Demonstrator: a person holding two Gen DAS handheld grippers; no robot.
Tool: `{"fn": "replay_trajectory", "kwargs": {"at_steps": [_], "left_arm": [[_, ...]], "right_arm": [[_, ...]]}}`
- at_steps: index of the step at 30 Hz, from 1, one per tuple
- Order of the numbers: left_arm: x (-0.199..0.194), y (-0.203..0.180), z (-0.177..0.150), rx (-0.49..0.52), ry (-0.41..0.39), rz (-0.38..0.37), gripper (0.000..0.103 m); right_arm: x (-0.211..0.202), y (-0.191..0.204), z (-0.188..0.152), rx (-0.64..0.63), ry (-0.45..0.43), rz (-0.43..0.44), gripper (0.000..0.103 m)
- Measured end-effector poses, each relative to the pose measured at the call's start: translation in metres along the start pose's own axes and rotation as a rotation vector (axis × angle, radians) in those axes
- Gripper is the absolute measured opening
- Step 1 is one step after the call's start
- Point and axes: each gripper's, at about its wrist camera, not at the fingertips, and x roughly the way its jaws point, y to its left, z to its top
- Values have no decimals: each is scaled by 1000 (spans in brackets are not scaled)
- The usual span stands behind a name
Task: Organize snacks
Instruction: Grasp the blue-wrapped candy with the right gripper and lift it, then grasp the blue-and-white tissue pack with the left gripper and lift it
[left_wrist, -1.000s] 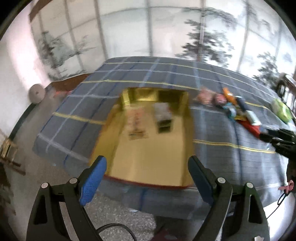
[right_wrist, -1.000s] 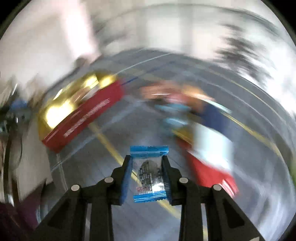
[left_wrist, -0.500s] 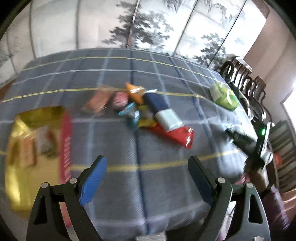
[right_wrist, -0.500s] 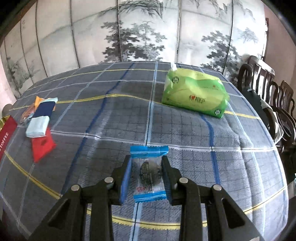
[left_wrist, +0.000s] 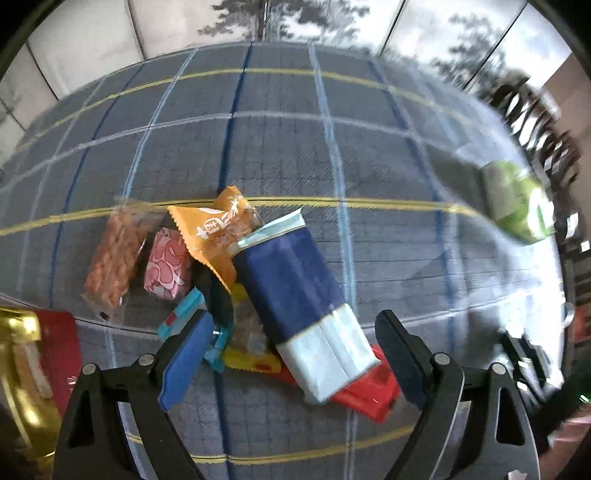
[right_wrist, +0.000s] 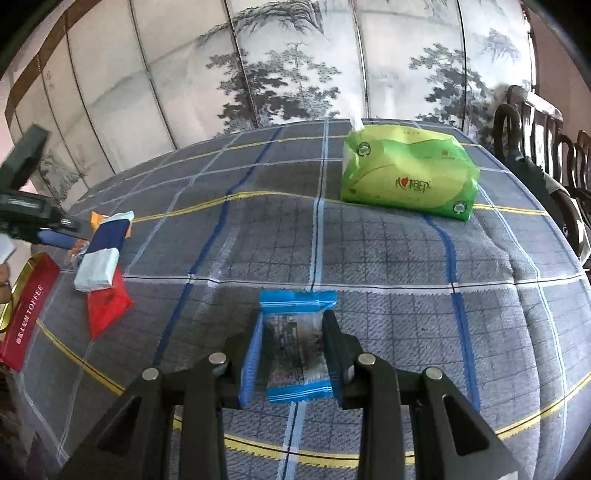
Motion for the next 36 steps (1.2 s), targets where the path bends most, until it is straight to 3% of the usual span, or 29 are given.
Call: {"fn": "replay_trajectory", "kwargs": {"at_steps": [9, 12, 13, 17, 22, 24, 26, 30, 33, 36], "left_arm": [[29, -39, 9, 80, 42, 188, 87], [40, -37, 11, 56, 77, 197, 85], [45, -34, 10, 36, 92, 189, 83], [45, -28, 8, 2, 62, 174, 51], [32, -27, -7, 11, 21, 188, 47], [9, -21, -25, -17, -46, 102, 47], [-17, -16, -46, -20, -123, 104, 47], [-62, 2, -94, -36, -242, -49, 47], [-81, 15, -121, -40, -279, -157, 47], [-94, 28, -147, -49, -303, -177, 47]], "right_arm": [[-7, -13, -1, 65, -31, 69, 32], [-7, -13, -1, 66, -35, 81, 32], [-8, -13, -1, 69, -37, 84, 32], [-7, -16, -1, 83, -37, 90, 32], [-2, -17, 0, 93, -14, 73, 32], [-1, -18, 0, 97, -11, 69, 32], [-1, -18, 0, 100, -8, 63, 32], [2, -16, 0, 90, 2, 44, 32], [4, -12, 1, 77, 12, 25, 32], [6, -9, 2, 67, 16, 10, 32]]}}
